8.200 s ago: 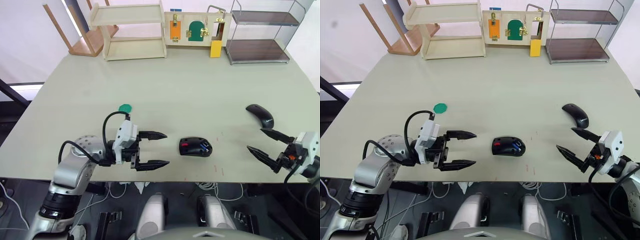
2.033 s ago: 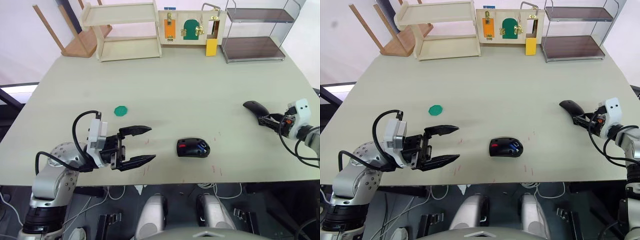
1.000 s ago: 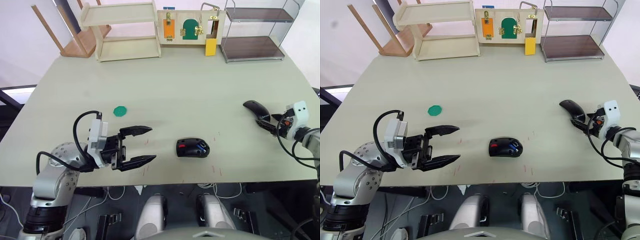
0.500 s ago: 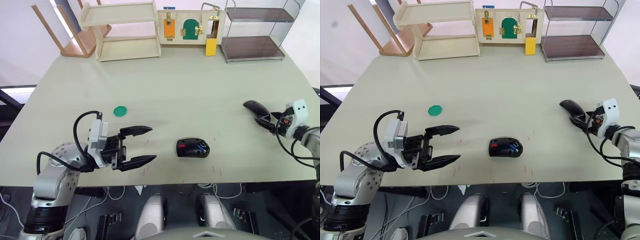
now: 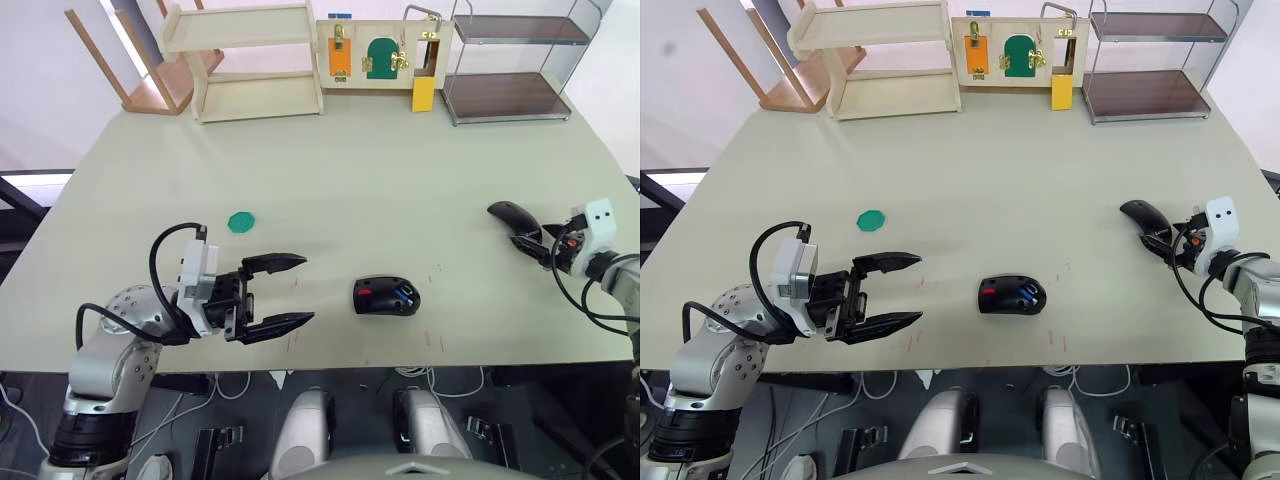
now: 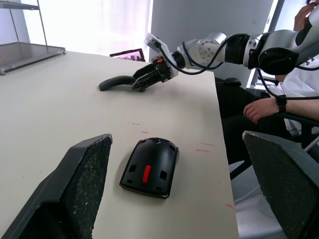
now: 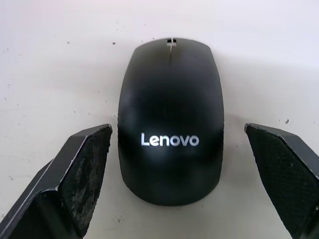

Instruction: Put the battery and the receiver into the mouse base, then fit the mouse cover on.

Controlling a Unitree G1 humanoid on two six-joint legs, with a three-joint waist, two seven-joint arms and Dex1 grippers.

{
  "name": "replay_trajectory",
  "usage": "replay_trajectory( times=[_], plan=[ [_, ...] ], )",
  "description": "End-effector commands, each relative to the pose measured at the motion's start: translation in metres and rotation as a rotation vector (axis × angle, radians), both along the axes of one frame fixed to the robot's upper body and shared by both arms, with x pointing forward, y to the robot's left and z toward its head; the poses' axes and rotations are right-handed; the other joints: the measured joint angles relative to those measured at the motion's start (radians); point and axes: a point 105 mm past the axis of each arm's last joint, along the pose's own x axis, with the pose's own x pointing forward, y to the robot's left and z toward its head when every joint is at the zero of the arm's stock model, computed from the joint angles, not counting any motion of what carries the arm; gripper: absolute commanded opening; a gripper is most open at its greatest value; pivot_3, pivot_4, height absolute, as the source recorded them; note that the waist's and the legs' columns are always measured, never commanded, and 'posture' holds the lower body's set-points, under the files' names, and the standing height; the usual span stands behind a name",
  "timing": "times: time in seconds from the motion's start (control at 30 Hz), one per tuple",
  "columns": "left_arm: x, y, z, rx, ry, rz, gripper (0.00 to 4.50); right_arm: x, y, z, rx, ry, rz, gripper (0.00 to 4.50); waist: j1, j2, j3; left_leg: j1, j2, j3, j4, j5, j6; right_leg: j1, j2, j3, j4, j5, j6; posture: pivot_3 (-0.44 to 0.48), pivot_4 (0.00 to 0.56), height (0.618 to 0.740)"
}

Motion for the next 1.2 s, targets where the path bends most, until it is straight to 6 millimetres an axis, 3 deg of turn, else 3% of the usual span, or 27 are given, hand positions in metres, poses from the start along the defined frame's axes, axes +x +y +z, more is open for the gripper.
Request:
replay_trajectory(
  times=[0.03,0.07,0.17,0.2,0.3,0.57,0.8,1.03,1.2],
  plan=[
    [-0.002,0.000,0.004,0.000,-0.026,-0.010,4.50,0.001,-0.002,0.018,0.008,-0.062,-0.009,4.48,0.000,0.000,0.000,0.000,0.000,0.000,0.000,0.000,0.000,0.000,0.000,0.000,0.000,0.000,0.000,0.000,0.150,0.740],
    [-0.002,0.000,0.004,0.001,-0.026,-0.010,4.50,0.001,-0.002,0.018,0.008,-0.062,-0.009,4.48,0.000,0.000,0.000,0.000,0.000,0.000,0.000,0.000,0.000,0.000,0.000,0.000,0.000,0.000,0.000,0.000,0.150,0.740],
    [-0.001,0.000,0.004,-0.001,-0.025,-0.012,4.50,0.001,-0.002,0.021,0.008,-0.069,-0.010,3.89,0.000,0.000,0.000,0.000,0.000,0.000,0.000,0.000,0.000,0.000,0.000,0.000,0.000,0.000,0.000,0.000,0.150,0.740],
    [-0.001,0.000,0.004,-0.001,-0.025,-0.012,4.50,0.001,-0.002,0.021,0.008,-0.069,-0.011,3.11,0.000,0.000,0.000,0.000,0.000,0.000,0.000,0.000,0.000,0.000,0.000,0.000,0.000,0.000,0.000,0.000,0.150,0.740],
    [-0.001,0.000,0.004,0.000,-0.025,-0.013,4.50,0.000,-0.001,0.021,0.008,-0.069,-0.013,2.40,0.000,0.000,0.000,0.000,0.000,0.000,0.000,0.000,0.000,0.000,0.000,0.000,0.000,0.000,0.000,0.000,0.150,0.740],
    [-0.001,0.002,0.004,0.005,-0.026,-0.014,4.50,-0.002,0.000,0.023,-0.006,-0.072,-0.007,2.40,0.000,0.000,0.000,0.000,0.000,0.000,0.000,0.000,0.000,0.000,0.000,0.000,0.000,0.000,0.000,0.000,0.150,0.740],
    [0.000,0.004,0.005,0.013,-0.029,-0.019,4.50,-0.010,0.017,0.034,-0.047,-0.078,0.107,2.40,0.000,0.000,0.000,0.000,0.000,0.000,0.000,0.000,0.000,0.000,0.000,0.000,0.000,0.000,0.000,0.000,0.150,0.740],
    [0.002,0.008,0.004,0.033,-0.033,-0.015,4.50,-0.034,0.056,0.052,-0.077,-0.052,0.347,2.40,0.001,0.000,0.000,0.000,0.000,-0.001,0.000,0.000,0.000,0.000,0.000,0.000,0.000,0.000,0.000,0.000,0.150,0.740],
    [0.004,0.010,0.003,0.052,-0.055,-0.011,4.50,-0.055,0.103,0.072,-0.127,-0.043,0.589,2.40,0.001,0.001,0.000,0.000,0.000,-0.001,0.000,0.000,0.000,0.000,0.000,0.000,0.000,0.000,-0.001,0.000,0.150,0.740]
  ],
)
